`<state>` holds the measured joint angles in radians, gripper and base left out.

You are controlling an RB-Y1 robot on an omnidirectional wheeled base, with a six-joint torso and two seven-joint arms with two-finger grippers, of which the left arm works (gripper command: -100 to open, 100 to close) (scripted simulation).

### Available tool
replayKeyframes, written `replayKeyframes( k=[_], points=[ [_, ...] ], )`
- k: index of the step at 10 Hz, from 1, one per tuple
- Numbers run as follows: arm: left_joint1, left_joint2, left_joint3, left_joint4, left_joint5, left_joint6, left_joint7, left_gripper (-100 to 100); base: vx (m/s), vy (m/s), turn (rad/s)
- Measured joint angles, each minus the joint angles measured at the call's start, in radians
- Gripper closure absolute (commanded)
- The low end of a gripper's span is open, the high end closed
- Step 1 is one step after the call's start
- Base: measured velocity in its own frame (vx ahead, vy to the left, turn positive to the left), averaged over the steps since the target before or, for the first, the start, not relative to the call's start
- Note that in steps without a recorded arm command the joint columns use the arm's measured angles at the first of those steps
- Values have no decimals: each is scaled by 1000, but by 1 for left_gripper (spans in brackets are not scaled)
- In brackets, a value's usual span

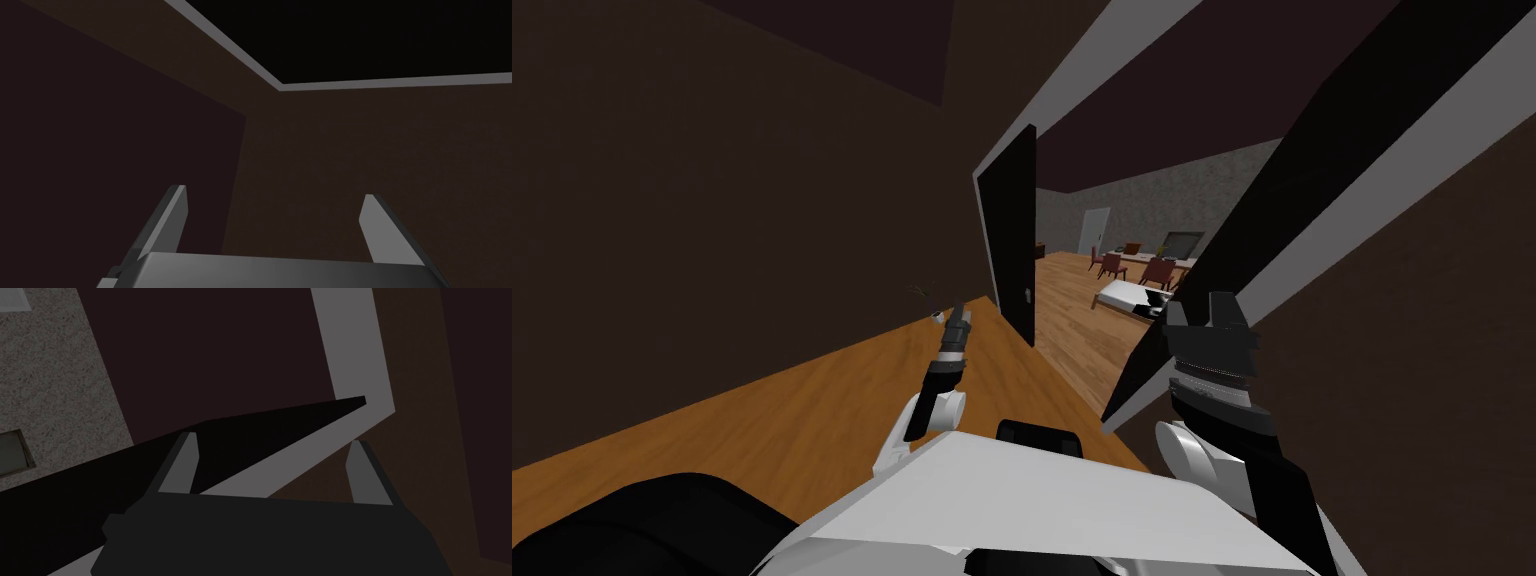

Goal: Push the door open

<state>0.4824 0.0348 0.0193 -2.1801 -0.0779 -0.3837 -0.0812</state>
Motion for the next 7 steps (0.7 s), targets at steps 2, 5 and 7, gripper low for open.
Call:
replayKeyframes(
  k=[2,5,7],
  points=[
    [-7,9,0,34,6,-13,3,-100,60,51,-91],
    [-35,17,-3,100,11,-30,4,-100,77,64,-116],
    [-56,23,-3,146,17,-39,6,-100,87,81,-130]
  ],
)
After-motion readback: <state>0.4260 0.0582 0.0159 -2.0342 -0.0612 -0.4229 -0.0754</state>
